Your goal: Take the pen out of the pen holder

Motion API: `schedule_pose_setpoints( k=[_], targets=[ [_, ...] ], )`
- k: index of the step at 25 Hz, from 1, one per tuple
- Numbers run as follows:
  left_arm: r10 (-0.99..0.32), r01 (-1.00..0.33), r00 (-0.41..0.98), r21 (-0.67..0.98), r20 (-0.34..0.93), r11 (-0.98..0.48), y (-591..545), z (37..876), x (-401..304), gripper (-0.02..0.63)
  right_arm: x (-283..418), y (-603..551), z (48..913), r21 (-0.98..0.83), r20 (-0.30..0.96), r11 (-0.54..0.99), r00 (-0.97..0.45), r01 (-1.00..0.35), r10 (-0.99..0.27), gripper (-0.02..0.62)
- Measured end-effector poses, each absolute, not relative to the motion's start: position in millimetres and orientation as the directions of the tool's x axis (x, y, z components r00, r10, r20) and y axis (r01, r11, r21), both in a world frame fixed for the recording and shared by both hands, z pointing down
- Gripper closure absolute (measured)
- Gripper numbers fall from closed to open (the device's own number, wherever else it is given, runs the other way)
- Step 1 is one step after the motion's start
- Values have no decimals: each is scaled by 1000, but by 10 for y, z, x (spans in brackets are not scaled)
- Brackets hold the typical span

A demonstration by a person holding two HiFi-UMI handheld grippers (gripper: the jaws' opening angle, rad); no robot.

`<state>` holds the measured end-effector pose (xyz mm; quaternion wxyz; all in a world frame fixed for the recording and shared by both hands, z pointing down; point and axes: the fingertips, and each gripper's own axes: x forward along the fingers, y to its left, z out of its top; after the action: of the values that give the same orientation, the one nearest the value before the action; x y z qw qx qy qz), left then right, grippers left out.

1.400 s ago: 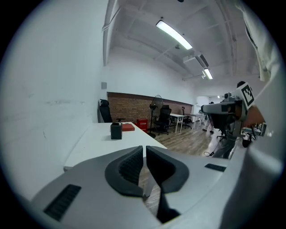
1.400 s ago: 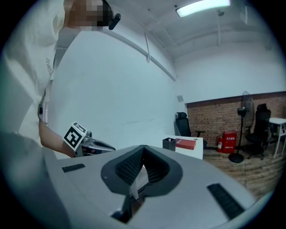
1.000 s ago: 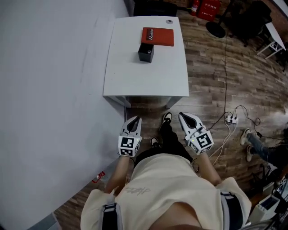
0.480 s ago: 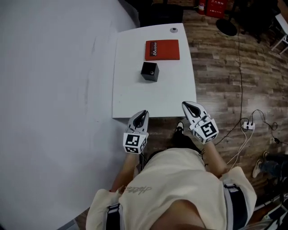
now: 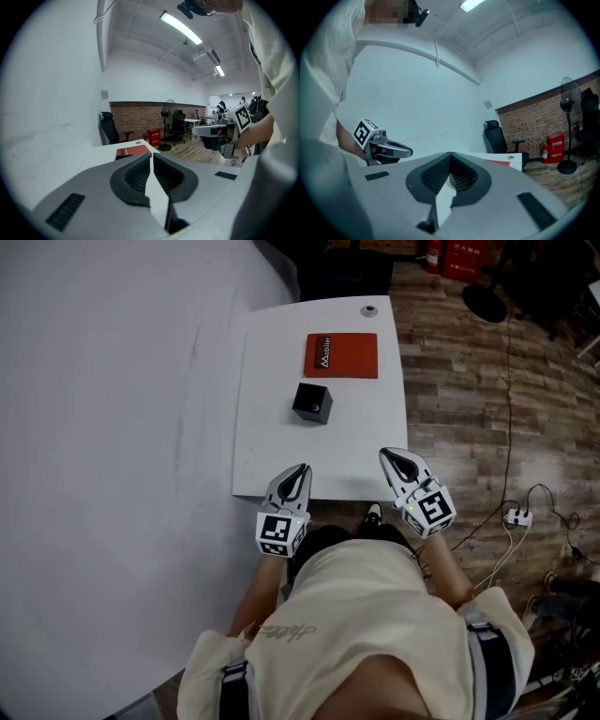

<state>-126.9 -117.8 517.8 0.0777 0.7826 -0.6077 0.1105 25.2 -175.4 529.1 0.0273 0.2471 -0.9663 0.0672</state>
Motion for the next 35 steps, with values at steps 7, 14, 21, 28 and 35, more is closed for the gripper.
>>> schedule_pose_setpoints(
  k=[7,14,21,28,35],
  targets=[
    [-945,-976,218,26,245,-218,-1321,5200,-1417,569,191,-1884,5234,-103,85,879,-884,-466,-459,589],
    [-935,-967,255,52,245,-250,-1583,5257,-1491,569,81,-1974,5235,-109,127,873,-878,-475,-462,589],
    [-919,-953,302,64,255,-296,-1941,5290,-1629,569,-77,-2120,5158,-105,157,865,-867,-491,-473,589],
    [-871,-923,380,70,311,-378,-2239,5505,-1685,568,-167,-2301,5187,-106,181,838,-839,-536,-513,589],
    [-821,-898,429,79,376,-432,-2455,5792,-1721,560,-163,-2389,5399,-130,238,797,-799,-589,-552,589]
  ],
)
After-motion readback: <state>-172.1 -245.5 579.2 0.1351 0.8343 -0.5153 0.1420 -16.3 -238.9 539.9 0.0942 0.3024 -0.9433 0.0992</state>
